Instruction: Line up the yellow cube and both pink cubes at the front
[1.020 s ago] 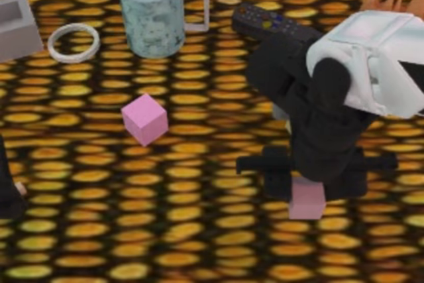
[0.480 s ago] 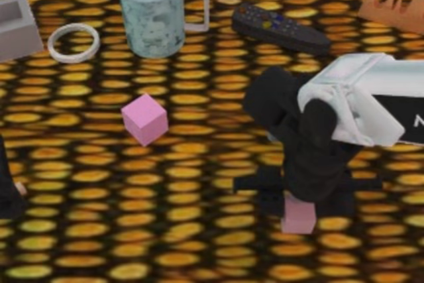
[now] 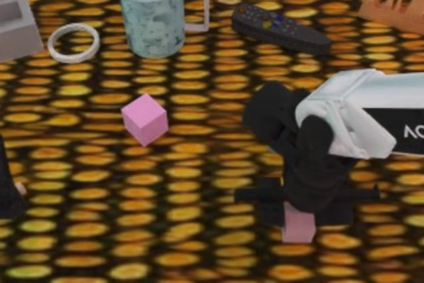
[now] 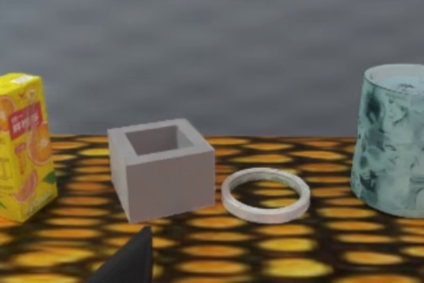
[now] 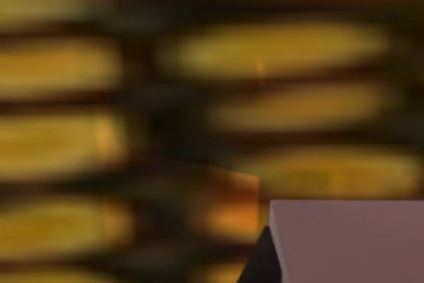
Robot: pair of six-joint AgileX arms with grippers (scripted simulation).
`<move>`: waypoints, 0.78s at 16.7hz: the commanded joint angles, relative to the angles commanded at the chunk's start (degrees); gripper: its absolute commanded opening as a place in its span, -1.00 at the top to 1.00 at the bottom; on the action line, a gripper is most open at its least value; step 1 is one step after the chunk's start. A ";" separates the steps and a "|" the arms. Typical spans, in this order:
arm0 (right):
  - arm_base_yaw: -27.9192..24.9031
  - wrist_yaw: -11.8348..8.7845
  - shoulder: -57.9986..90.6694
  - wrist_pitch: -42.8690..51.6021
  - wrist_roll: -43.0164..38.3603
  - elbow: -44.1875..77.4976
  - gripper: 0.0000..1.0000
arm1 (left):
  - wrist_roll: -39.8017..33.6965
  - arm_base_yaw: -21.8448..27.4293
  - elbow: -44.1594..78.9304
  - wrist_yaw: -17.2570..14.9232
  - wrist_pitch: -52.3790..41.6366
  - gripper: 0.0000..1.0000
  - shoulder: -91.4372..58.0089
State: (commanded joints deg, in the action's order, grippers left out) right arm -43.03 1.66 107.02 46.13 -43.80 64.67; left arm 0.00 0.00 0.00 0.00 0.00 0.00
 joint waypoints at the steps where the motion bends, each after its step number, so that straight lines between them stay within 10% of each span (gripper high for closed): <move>1: 0.00 0.00 0.00 0.00 0.00 0.00 0.70 | 0.00 0.00 0.00 0.00 0.00 -1.00 0.00; 13: 0.00 0.00 0.00 0.00 0.00 0.00 -1.00 | 0.00 0.00 0.00 0.00 0.00 -1.00 0.00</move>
State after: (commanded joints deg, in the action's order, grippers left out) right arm -43.03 1.66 107.02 46.13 -43.80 64.67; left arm 0.00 0.00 0.00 0.00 0.00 0.00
